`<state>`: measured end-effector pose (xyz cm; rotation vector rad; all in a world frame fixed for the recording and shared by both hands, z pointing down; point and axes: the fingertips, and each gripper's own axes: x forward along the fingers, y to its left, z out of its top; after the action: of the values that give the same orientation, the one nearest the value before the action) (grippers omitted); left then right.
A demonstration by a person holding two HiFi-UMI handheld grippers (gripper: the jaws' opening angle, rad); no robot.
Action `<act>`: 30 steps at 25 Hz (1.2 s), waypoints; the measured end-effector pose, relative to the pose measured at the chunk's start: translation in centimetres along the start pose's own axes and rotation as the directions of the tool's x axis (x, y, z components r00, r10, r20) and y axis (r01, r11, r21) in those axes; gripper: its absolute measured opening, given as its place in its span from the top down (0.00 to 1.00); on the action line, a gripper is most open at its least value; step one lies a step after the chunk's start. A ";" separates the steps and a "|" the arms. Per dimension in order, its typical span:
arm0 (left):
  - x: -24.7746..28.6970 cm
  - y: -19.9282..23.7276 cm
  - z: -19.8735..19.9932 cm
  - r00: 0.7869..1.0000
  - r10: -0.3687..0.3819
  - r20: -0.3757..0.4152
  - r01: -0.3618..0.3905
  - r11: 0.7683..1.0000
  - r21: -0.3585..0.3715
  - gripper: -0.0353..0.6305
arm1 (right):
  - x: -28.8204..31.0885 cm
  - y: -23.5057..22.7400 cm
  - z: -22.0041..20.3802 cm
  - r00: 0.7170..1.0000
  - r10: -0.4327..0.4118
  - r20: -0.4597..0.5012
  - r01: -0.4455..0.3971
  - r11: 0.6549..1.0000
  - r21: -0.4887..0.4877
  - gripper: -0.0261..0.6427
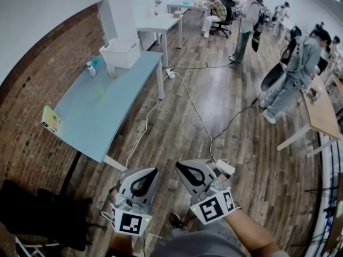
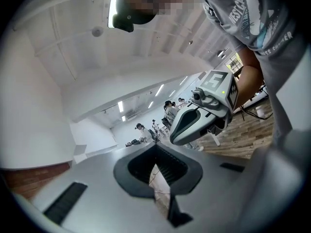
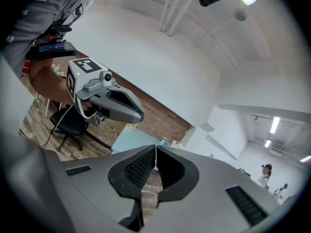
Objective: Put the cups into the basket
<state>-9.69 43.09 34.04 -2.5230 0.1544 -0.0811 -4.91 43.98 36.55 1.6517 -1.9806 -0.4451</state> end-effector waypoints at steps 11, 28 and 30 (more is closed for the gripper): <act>7.3 1.2 -1.8 0.994 0.077 -0.081 -0.078 0.997 -0.012 0.95 | 2.3 -5.6 -3.8 0.992 0.089 0.086 -0.092 0.995 0.026 0.94; 10.4 5.6 -4.2 0.949 0.246 -0.198 -0.243 0.969 0.039 0.95 | 6.8 -9.5 -4.9 0.955 0.221 0.200 -0.225 0.974 -0.004 0.94; 10.1 6.7 -5.4 0.946 0.247 -0.209 -0.244 0.969 0.040 0.95 | 8.2 -9.4 -4.6 0.955 0.220 0.198 -0.224 0.975 -0.002 0.94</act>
<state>-0.76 33.25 34.75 -2.4555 0.5504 -0.2507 4.32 34.39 36.58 1.4197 -2.2924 -0.5210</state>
